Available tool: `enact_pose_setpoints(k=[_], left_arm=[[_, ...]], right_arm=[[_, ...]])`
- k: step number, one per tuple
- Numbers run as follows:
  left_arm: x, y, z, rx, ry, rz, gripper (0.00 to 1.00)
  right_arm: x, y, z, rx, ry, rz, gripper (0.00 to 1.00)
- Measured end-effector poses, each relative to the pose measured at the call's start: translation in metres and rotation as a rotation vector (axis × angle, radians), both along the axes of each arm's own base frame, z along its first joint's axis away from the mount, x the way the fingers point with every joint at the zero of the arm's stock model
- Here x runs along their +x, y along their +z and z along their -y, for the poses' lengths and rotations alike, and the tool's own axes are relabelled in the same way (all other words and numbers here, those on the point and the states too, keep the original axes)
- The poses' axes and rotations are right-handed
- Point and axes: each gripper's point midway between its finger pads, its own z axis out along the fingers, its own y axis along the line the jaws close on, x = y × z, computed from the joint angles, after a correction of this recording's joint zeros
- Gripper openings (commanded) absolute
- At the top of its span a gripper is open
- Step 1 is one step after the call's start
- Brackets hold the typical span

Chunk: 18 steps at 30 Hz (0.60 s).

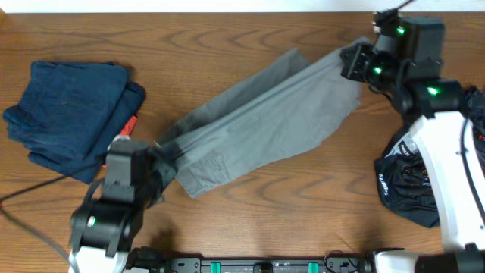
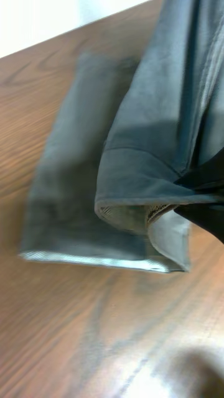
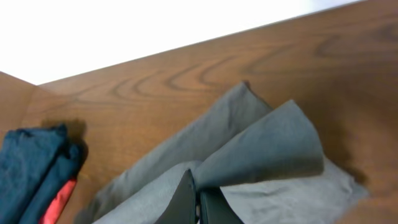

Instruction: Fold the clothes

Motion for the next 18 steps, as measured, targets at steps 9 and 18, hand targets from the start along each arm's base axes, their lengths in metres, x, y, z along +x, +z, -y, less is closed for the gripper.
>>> enact_pose_setpoints(k=[9,18], left_arm=[[0.062,-0.051,-0.015,0.112,0.126,-0.087,0.06],[0.086,-0.106,-0.029,0.147,0.239,-0.190,0.27]], right_arm=[[0.056,-0.055,-0.020,-0.023,0.013,0.011,0.01],[0.088,-0.124,-0.040,-0.059,0.023,-0.022,0.09]])
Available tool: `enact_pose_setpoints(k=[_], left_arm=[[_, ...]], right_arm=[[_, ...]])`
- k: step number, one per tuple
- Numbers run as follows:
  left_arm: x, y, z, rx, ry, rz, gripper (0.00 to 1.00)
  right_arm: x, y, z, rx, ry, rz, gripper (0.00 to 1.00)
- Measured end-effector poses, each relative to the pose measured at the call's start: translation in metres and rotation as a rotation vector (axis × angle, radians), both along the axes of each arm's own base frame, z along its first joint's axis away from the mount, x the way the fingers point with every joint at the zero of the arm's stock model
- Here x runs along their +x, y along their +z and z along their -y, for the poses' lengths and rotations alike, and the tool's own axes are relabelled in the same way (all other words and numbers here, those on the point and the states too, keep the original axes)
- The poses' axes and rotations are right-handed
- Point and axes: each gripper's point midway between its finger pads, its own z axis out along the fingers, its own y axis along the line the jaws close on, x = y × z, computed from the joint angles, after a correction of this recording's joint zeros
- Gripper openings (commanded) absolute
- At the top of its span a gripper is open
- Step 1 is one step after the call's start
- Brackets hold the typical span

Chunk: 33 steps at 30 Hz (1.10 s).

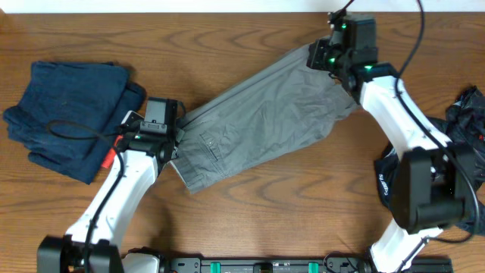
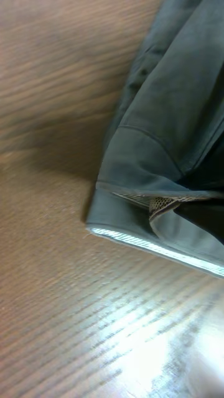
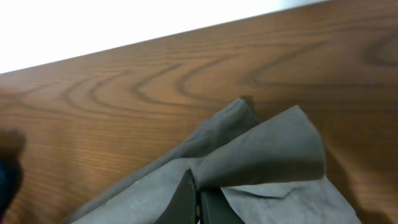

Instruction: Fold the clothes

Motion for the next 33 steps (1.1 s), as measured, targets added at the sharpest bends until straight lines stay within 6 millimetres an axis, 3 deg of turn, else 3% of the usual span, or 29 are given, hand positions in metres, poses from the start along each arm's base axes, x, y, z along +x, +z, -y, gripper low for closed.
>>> enact_pose_setpoints(k=[1,3,6,9,12,14,16,19,21,26,30,33], left_arm=[[0.002,-0.002,-0.004,0.008,0.017,0.003,0.34],[0.007,-0.005,-0.012,0.023,0.047,0.017,0.61],[0.021,0.001,-0.023,0.044,0.063,0.083,0.77],[0.030,0.020,-0.034,0.077,0.045,0.141,0.81],[0.036,0.052,-0.047,0.100,0.048,0.220,0.81],[0.035,0.079,-0.056,0.108,0.056,0.274,0.81],[0.024,0.091,-0.057,0.099,0.045,0.269,0.81],[0.001,0.078,-0.048,0.058,0.003,0.160,0.81],[-0.012,0.057,-0.041,0.024,-0.023,0.064,0.87],[-0.033,-0.001,-0.020,-0.085,-0.081,-0.131,0.95],[-0.042,-0.037,-0.006,-0.166,-0.105,-0.255,1.00],[-0.040,-0.057,0.005,-0.229,-0.140,-0.297,1.00]], right_arm=[[0.003,-0.007,0.000,-0.008,-0.006,-0.002,0.18],[0.009,-0.016,0.003,-0.026,-0.025,0.001,0.36],[0.013,-0.024,0.006,-0.048,-0.032,0.003,0.62],[0.013,-0.020,0.005,-0.052,-0.012,0.022,0.63],[0.011,-0.007,0.005,-0.051,-0.001,0.040,0.57],[0.006,0.007,0.009,-0.055,0.001,0.051,0.52],[-0.001,0.019,0.011,-0.069,0.010,0.050,0.50],[-0.016,0.023,0.016,-0.103,0.030,0.003,0.45],[-0.028,0.010,0.019,-0.128,0.043,-0.069,0.42],[-0.057,-0.060,0.027,-0.196,0.060,-0.315,0.35],[-0.083,-0.120,0.033,-0.238,0.078,-0.511,0.22],[-0.107,-0.146,0.039,-0.259,0.081,-0.640,0.17]])
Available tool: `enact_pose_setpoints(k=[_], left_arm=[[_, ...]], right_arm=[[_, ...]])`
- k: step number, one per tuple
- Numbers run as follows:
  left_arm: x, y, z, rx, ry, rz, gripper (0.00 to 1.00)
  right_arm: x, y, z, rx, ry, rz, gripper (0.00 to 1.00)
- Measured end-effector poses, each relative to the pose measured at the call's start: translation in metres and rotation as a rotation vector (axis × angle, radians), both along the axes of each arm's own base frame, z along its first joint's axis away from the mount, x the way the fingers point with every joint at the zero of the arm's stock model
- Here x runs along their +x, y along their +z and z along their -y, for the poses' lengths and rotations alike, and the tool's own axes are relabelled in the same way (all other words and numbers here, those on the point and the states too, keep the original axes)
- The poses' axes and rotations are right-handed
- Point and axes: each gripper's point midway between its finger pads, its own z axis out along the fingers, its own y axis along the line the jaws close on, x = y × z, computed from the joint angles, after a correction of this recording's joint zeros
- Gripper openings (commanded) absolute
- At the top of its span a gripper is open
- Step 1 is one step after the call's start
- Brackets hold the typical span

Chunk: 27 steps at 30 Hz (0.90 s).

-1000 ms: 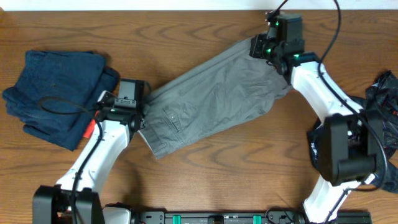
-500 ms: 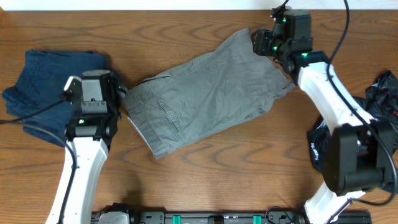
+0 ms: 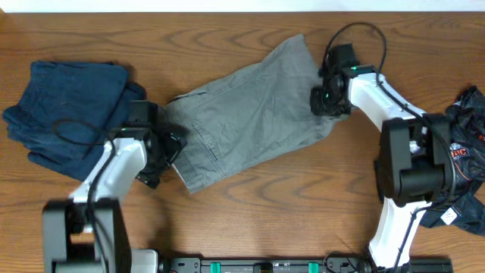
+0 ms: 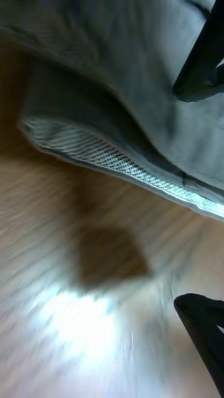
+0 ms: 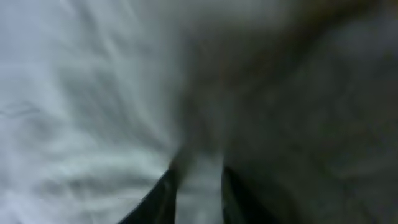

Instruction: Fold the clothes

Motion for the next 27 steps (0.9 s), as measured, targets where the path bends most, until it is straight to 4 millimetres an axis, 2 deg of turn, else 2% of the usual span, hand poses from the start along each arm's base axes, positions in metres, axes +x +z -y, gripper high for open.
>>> enact_pose_setpoints(k=[3,9,11,17,19,21,22,23,24,25,26,27], left_arm=[[0.003,-0.010,0.010,-0.056,-0.029,-0.015,0.99],[0.022,-0.005,0.020,-0.109,-0.073,0.067,0.99],[0.029,-0.003,0.023,-0.120,-0.084,0.097,0.99],[0.046,0.002,0.034,-0.172,-0.154,0.181,1.00],[0.048,0.003,0.039,-0.187,-0.192,0.197,0.95],[0.048,0.003,0.043,-0.194,-0.223,0.201,0.85],[0.047,0.002,0.045,-0.195,-0.242,0.201,0.75],[0.047,0.001,0.046,-0.196,-0.255,0.201,0.63],[0.046,-0.001,0.047,-0.197,-0.266,0.195,0.46],[0.045,-0.002,0.048,-0.196,-0.274,0.193,0.36],[0.044,-0.004,0.048,-0.194,-0.282,0.188,0.19],[0.044,-0.006,0.048,-0.196,-0.283,0.185,0.06]], right_arm=[[-0.016,0.000,0.009,-0.039,-0.027,-0.070,0.17],[-0.055,-0.001,0.028,-0.117,-0.066,-0.231,0.15],[-0.062,-0.001,0.035,-0.132,-0.080,-0.264,0.10],[-0.083,0.002,0.047,-0.169,-0.115,-0.354,0.09],[-0.085,0.002,0.047,-0.172,-0.120,-0.359,0.09],[-0.086,0.002,0.048,-0.175,-0.124,-0.365,0.08],[-0.087,0.002,0.048,-0.177,-0.125,-0.371,0.08],[-0.089,0.003,0.048,-0.179,-0.124,-0.375,0.09],[-0.089,0.003,0.049,-0.181,-0.125,-0.378,0.09],[-0.090,0.004,0.049,-0.184,-0.124,-0.379,0.09],[-0.090,0.005,0.049,-0.185,-0.125,-0.378,0.09],[-0.090,0.007,0.050,-0.184,-0.126,-0.371,0.09]])
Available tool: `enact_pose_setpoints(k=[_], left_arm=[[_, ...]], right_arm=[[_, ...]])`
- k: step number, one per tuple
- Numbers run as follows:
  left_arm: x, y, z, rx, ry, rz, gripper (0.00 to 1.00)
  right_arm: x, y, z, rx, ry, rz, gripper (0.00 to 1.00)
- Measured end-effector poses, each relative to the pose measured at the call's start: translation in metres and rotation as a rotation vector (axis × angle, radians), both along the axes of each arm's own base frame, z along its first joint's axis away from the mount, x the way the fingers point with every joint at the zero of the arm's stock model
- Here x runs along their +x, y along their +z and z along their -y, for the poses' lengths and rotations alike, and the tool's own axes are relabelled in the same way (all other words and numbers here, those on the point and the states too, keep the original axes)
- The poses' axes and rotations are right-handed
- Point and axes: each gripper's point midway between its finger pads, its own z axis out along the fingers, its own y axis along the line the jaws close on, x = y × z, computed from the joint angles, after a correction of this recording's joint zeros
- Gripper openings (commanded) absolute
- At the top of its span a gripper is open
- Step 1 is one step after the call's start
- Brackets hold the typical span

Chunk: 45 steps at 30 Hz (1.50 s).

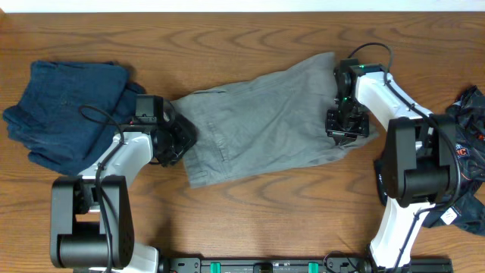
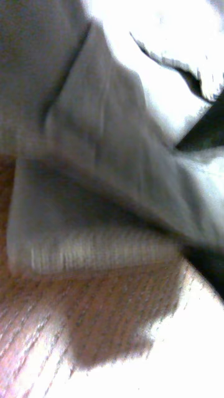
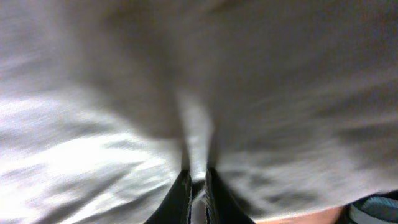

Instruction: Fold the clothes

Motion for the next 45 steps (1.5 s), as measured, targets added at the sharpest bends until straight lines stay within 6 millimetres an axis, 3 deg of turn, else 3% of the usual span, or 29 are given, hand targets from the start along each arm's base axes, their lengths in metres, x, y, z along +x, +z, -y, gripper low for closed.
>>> enact_pose_setpoints(k=[4,8,10,12,15,18,22,28,34,41,45], left_arm=[[-0.001,0.000,0.002,-0.006,-0.032,0.006,0.06],[-0.017,0.009,0.006,-0.013,-0.096,-0.020,0.06],[-0.023,0.022,0.007,-0.012,-0.125,-0.013,0.06],[-0.023,0.048,0.009,-0.010,-0.156,0.038,0.06],[-0.019,0.089,0.010,0.000,-0.183,0.145,0.06],[-0.017,0.127,0.011,0.007,-0.193,0.258,0.05],[-0.023,0.150,0.014,-0.007,-0.205,0.326,0.06],[-0.027,0.165,0.020,-0.040,-0.215,0.374,0.06],[-0.024,0.172,0.021,-0.063,-0.185,0.378,0.06],[0.002,0.205,0.022,-0.094,-0.122,0.495,0.06],[0.004,0.207,0.022,-0.107,-0.099,0.496,0.06]], right_arm=[[0.007,0.024,-0.001,0.011,0.001,0.077,0.11],[0.028,0.073,-0.011,0.084,0.069,0.271,0.01],[0.037,0.095,-0.021,0.145,0.116,0.364,0.01],[0.042,0.114,-0.035,0.227,0.183,0.438,0.01],[0.043,0.123,-0.055,0.329,0.265,0.469,0.01],[0.040,0.119,-0.079,0.399,0.350,0.464,0.01],[0.033,0.104,-0.122,0.465,0.470,0.454,0.01],[0.013,0.052,-0.192,0.537,0.621,0.403,0.01],[-0.021,-0.007,-0.249,0.575,0.700,0.306,0.01],[-0.060,-0.008,-0.314,0.693,0.798,0.303,0.01],[-0.072,-0.007,-0.318,0.666,0.805,0.266,0.02]])
